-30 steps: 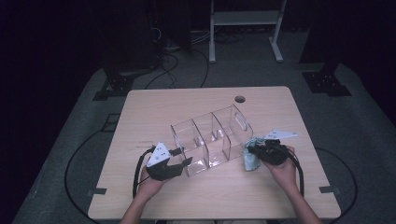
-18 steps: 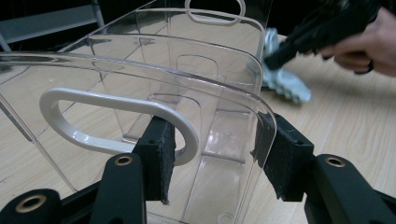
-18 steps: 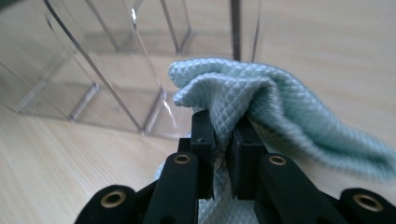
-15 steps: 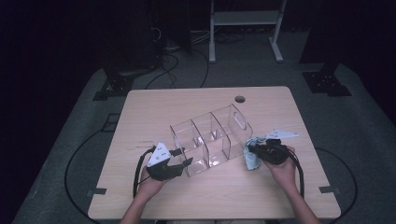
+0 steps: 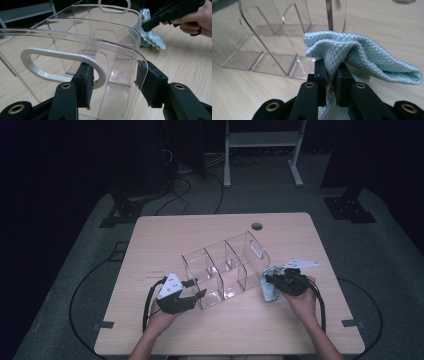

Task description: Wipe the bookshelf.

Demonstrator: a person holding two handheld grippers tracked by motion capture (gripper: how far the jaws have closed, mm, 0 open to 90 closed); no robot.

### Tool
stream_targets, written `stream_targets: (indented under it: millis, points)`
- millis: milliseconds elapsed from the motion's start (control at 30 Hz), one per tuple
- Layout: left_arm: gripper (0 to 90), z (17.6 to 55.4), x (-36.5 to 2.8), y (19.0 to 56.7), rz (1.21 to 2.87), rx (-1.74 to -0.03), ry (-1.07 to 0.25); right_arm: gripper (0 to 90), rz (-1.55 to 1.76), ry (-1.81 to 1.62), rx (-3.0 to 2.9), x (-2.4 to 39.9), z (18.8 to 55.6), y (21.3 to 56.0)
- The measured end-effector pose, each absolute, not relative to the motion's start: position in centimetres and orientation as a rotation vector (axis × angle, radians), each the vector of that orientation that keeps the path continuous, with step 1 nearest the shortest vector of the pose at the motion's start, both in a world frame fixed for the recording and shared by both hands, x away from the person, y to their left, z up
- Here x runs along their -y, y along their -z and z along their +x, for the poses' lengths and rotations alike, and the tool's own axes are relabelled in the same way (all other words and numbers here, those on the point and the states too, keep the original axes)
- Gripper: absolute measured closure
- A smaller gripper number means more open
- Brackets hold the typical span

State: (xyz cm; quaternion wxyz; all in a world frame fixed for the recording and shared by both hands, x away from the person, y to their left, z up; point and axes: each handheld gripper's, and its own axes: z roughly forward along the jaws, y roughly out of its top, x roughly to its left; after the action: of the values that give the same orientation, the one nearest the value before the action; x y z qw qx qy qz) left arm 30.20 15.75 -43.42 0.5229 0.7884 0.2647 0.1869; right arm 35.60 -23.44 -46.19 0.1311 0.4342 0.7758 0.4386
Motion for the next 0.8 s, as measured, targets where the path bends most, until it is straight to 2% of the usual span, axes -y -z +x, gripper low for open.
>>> stream_targets:
  millis: [100, 200, 500, 667, 800]
  points:
    - [48.0, 30.2, -15.7, 43.4, 1.893, -0.636, -0.448, 81.7, 1.307, -1.227, -2.307, 23.0, 36.1, 48.3]
    - [48.0, 30.2, -15.6, 43.3, 1.892, -0.642, -0.447, 81.6, 1.304, -1.211, -2.324, 22.7, 36.3, 48.4]
    - [47.5, 29.7, -15.3, 43.2, 1.901, -0.654, -0.435, 81.5, 1.189, -1.366, -2.192, 23.6, 35.5, 41.9]
    - [47.0, 29.1, -15.1, 43.3, 1.904, -0.647, -0.424, 81.6, 1.143, -1.370, -2.187, 23.5, 35.7, 39.9]
    - [46.9, 28.9, -15.0, 43.3, 1.902, -0.642, -0.424, 81.6, 1.141, -1.372, -2.193, 23.6, 35.8, 40.3]
